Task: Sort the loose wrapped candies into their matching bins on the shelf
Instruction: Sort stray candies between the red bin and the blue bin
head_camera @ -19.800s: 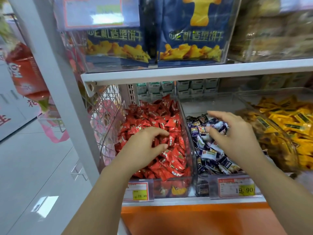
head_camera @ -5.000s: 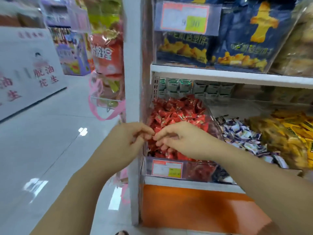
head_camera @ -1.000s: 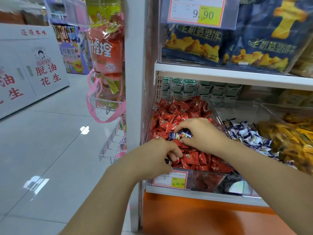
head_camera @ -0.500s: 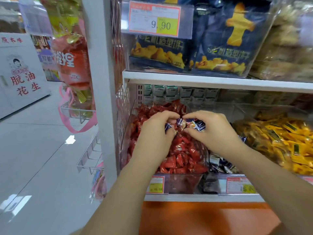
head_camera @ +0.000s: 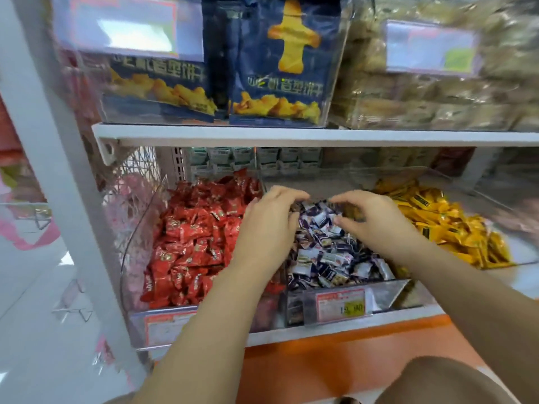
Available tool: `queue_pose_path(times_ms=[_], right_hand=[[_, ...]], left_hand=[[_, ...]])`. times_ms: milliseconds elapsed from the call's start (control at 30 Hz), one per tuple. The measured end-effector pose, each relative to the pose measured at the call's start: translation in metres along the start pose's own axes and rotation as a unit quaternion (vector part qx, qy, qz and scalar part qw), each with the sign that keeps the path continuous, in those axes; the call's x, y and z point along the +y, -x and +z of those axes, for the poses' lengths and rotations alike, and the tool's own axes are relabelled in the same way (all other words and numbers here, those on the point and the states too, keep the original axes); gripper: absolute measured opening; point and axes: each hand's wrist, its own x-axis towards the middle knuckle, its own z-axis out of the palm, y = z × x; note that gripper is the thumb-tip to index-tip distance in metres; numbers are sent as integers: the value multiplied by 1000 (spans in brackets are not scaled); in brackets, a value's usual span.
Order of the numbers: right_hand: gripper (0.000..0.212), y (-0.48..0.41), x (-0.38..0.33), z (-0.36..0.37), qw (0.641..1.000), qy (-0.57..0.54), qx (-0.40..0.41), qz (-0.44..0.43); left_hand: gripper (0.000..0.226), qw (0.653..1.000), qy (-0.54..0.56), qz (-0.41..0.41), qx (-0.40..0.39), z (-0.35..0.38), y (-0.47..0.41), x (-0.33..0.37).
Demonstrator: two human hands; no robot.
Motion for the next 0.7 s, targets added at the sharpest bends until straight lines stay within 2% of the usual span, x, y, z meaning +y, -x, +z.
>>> queue_pose_path(times_ms=[167, 433, 567, 700], right_hand=[[26, 4, -28, 14, 997, -53, -23, -44], [21, -3, -106, 36, 981, -110, -48, -153], [28, -14, -127, 57, 976, -65, -112, -176], [52, -27, -140, 85, 967, 43, -166, -188]], left_hand=[[34, 999, 5, -26, 26, -38, 21, -27], [33, 995, -37, -46, 86, -102, 81, -75], [33, 997, -32, -16, 73, -117, 104, -92], [28, 997, -14, -8, 72, -127, 112, -98]])
